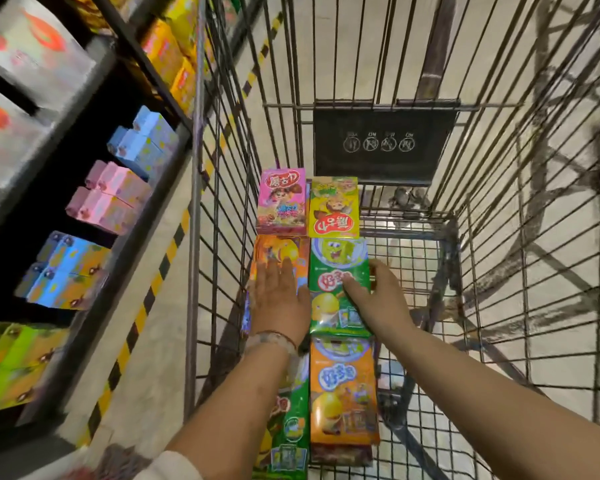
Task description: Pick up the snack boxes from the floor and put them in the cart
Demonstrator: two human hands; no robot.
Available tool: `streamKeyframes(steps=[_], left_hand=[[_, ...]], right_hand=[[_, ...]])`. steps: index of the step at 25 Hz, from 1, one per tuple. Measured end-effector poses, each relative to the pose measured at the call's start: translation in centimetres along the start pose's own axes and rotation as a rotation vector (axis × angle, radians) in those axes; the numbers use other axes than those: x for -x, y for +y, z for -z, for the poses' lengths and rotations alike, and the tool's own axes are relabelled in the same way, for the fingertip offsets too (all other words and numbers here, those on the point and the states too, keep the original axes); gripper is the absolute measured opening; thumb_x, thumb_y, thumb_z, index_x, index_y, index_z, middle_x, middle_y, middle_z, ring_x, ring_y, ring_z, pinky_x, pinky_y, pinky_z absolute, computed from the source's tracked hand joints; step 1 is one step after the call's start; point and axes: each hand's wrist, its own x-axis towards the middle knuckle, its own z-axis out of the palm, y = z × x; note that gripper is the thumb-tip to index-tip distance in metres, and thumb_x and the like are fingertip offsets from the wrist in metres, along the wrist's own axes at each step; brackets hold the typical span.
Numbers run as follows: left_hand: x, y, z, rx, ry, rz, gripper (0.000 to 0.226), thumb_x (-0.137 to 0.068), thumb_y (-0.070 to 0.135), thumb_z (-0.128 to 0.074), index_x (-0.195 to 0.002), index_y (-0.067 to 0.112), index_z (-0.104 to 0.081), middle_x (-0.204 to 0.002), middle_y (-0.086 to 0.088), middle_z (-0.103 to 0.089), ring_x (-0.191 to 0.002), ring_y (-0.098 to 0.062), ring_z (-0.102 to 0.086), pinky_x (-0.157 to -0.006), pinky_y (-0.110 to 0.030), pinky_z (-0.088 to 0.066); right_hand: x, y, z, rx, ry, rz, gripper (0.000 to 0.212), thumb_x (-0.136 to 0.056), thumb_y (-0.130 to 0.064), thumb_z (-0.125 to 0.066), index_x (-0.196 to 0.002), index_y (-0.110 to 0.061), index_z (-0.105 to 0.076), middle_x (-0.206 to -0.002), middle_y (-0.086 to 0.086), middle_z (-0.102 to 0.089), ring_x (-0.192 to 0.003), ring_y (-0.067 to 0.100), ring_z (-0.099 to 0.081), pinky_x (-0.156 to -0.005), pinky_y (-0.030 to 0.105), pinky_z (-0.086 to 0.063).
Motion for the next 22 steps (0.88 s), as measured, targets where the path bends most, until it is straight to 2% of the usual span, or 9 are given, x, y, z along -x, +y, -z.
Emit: streamKeyframes(steps=[2, 4, 7, 10, 12, 15, 17, 19, 22], left_hand=[[-0.3, 0.2, 0.2, 0.053, 0.007, 0.027, 0.059, -0.099, 0.033, -0.031, -0.150, 0.021, -0.006, -0.158, 0.000, 0.011, -0.145, -0.017, 0.011, -0.116, -0.034, 0.007], [-0.8, 0.3, 0.5, 0.094, 0.017, 0.035, 0.059, -0.098, 0.031, -0.035, -0.150, 0.019, -0.009, -0.158, -0.001, 0.007, -0.145, -0.018, 0.008, -0.117, -0.034, 0.004], [-1.0, 1.0, 2.1, 0.140, 0.044, 0.024, 0.059, -0.096, 0.025, -0.042, -0.148, 0.014, -0.018, -0.158, -0.005, -0.006, -0.145, -0.022, -0.003, -0.118, -0.035, -0.005], [-0.2, 2.1, 5.4, 0.290, 0.047, -0.098, 0.051, -0.093, 0.017, -0.047, -0.142, 0.010, -0.034, -0.150, -0.010, -0.031, -0.137, -0.025, -0.028, -0.111, -0.030, -0.024], [0.9, 3.0, 8.9, 0.359, -0.041, -0.236, 0.045, -0.093, 0.014, -0.050, -0.138, 0.013, -0.041, -0.141, -0.008, -0.043, -0.129, -0.024, -0.040, -0.103, -0.027, -0.032], [3.0, 3.8, 16.2, 0.412, -0.137, -0.405, 0.035, -0.093, 0.014, -0.053, -0.128, 0.011, -0.052, -0.125, -0.007, -0.057, -0.109, -0.011, -0.053, -0.089, -0.017, -0.040], [5.2, 3.6, 22.1, 0.343, -0.122, -0.492, 0.029, -0.092, 0.018, -0.055, -0.121, 0.016, -0.057, -0.113, 0.002, -0.060, -0.095, -0.004, -0.054, -0.082, -0.012, -0.041], [8.3, 2.7, 28.2, 0.245, -0.073, -0.596, 0.022, -0.092, 0.022, -0.056, -0.113, 0.028, -0.057, -0.103, 0.016, -0.057, -0.088, 0.007, -0.054, -0.084, -0.013, -0.043], [14.0, 0.9, 36.0, 0.191, -0.037, -0.684, 0.024, -0.090, 0.030, -0.057, -0.105, 0.046, -0.046, -0.108, 0.028, -0.050, -0.093, 0.013, -0.053, -0.091, -0.016, -0.043]], right_hand=[[0.4, -0.2, 0.7, -0.029, -0.094, -0.002, 0.033, -0.089, -0.029, -0.064, -0.119, -0.025, -0.052, -0.112, -0.002, -0.056, -0.102, 0.019, -0.056, -0.081, 0.028, -0.043], [0.9, -0.6, 1.3, -0.052, -0.150, -0.014, 0.035, -0.090, -0.030, -0.062, -0.121, -0.031, -0.047, -0.116, -0.005, -0.054, -0.106, 0.017, -0.056, -0.088, 0.032, -0.047], [1.4, -1.7, 2.3, -0.003, -0.136, -0.037, 0.051, -0.090, -0.035, -0.059, -0.137, -0.023, -0.040, -0.129, -0.001, -0.052, -0.116, 0.024, -0.053, -0.096, 0.041, -0.046], [2.2, -4.7, 4.3, 0.071, -0.092, 0.010, 0.050, -0.093, -0.029, -0.056, -0.138, -0.016, -0.040, -0.132, 0.002, -0.049, -0.115, 0.020, -0.050, -0.092, 0.032, -0.042], [3.3, -8.1, 6.2, 0.122, -0.108, 0.098, 0.044, -0.095, -0.025, -0.055, -0.136, -0.015, -0.044, -0.127, -0.002, -0.049, -0.106, 0.013, -0.048, -0.082, 0.023, -0.037], [5.9, -14.7, 9.7, 0.210, -0.132, 0.265, 0.041, -0.094, -0.017, -0.056, -0.134, -0.011, -0.048, -0.122, -0.001, -0.054, -0.094, 0.008, -0.055, -0.071, 0.011, -0.040], [8.3, -19.4, 12.0, 0.272, -0.157, 0.371, 0.043, -0.094, -0.014, -0.055, -0.136, -0.009, -0.046, -0.129, 0.004, -0.052, -0.105, 0.009, -0.054, -0.077, 0.002, -0.036], [11.9, -24.3, 14.3, 0.342, -0.202, 0.479, 0.045, -0.095, -0.018, -0.054, -0.139, -0.015, -0.042, -0.137, 0.003, -0.047, -0.115, 0.008, -0.047, -0.081, -0.001, -0.034], [18.1, -30.3, 16.5, 0.491, -0.237, 0.645, 0.048, -0.096, -0.028, -0.053, -0.141, -0.026, -0.039, -0.140, -0.003, -0.044, -0.115, 0.004, -0.045, -0.087, 0.005, -0.037]])
